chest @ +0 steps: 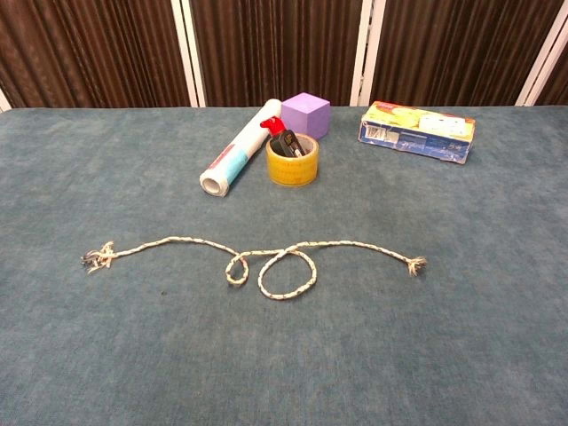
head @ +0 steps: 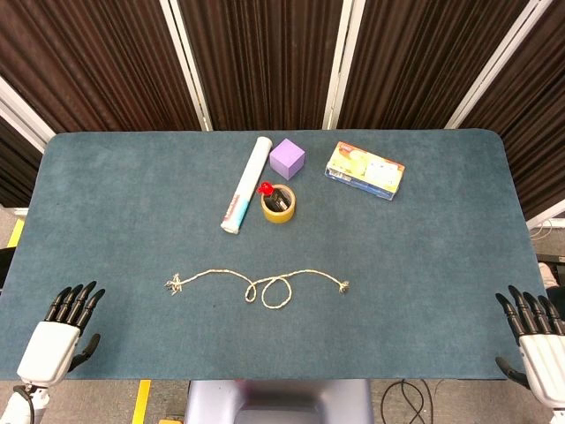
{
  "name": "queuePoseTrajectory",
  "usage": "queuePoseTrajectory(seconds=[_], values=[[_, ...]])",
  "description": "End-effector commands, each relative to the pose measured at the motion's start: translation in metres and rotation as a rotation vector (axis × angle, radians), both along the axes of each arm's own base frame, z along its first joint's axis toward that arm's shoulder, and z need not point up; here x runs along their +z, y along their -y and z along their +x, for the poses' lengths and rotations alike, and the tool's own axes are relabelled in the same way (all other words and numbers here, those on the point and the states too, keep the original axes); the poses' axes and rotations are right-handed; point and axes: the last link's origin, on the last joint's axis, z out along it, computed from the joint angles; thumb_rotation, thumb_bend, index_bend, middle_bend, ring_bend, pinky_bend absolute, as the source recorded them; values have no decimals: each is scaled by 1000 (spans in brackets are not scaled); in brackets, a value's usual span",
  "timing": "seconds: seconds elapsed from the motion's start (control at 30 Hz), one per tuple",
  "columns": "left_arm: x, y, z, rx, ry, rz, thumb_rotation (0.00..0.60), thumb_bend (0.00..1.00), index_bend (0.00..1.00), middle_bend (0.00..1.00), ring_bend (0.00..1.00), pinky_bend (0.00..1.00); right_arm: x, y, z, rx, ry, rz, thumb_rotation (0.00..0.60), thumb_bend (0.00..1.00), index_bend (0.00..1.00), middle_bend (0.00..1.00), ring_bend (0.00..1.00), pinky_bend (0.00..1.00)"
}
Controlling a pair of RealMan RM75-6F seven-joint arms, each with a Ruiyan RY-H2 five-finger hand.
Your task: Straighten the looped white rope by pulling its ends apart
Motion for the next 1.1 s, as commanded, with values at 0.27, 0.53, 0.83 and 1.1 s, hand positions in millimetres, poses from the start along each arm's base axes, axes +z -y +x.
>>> queuePoseTrajectory(seconds=[0.27,0.53,0.83,1.1], values=[[-51,-20,38,-186,-7,-194,600,401,0,0,0,83,-13,5,3,8,-9,28,600,252,0,0,0,0],[-101,-84,73,-151,14,-266,600,402,57,0,0,83,-20,9,2,4,-17,47,600,252,0,0,0,0],[-137,-125,89,-98,9,-250,600,422,347,0,0,83,-25,16,-5,-31,-31,65,600,253,0,0,0,0],[-148,-137,84,-75,-63,-170,600,421,379,0,0,84,-25,18,-7,-39,-27,71,600,253,0,0,0,0]])
